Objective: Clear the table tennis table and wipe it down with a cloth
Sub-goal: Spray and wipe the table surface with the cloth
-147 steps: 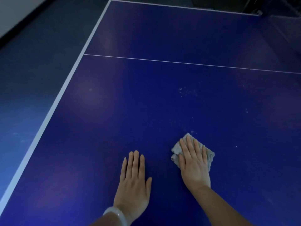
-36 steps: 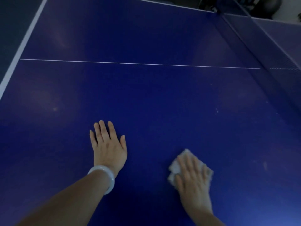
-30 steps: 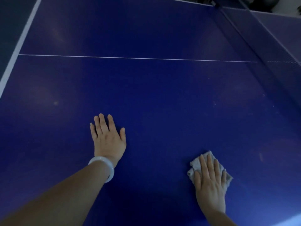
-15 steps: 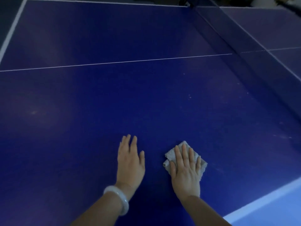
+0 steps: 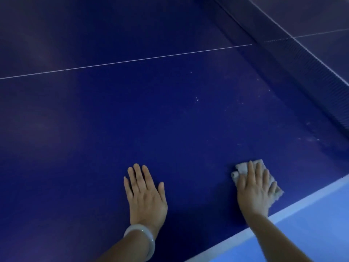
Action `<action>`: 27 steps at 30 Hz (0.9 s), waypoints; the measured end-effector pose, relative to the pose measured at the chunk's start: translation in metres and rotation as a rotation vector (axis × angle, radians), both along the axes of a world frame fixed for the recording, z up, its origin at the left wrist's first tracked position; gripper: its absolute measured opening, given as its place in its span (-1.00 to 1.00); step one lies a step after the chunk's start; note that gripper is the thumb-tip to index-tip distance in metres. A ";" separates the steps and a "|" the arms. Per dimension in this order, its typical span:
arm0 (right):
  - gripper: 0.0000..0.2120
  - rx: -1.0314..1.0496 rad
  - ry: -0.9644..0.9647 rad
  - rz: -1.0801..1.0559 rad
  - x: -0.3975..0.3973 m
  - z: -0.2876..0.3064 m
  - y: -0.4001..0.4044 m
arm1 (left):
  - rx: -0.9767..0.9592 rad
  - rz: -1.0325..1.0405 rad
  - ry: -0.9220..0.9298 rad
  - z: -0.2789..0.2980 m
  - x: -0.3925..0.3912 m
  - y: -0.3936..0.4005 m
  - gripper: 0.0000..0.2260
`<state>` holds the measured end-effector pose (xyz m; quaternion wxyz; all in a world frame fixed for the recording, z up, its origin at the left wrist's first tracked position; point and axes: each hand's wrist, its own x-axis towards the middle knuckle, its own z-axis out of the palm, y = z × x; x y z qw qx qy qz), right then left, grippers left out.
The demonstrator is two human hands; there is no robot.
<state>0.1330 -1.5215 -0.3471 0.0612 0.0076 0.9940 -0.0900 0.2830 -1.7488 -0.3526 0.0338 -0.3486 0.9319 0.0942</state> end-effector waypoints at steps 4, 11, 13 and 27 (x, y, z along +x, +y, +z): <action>-0.49 -0.032 0.092 0.252 0.032 -0.001 -0.060 | -0.037 0.009 -0.002 -0.003 0.000 0.001 -0.37; -0.49 0.067 0.170 0.845 0.010 -0.012 -0.022 | -0.067 0.016 0.019 -0.004 -0.001 0.002 -0.38; -0.51 0.032 0.090 0.507 -0.022 -0.008 -0.014 | -0.062 0.011 0.028 -0.002 -0.002 0.002 -0.38; -0.47 0.139 0.143 1.125 -0.033 -0.013 -0.086 | -0.078 0.045 0.013 -0.006 -0.004 0.003 -0.37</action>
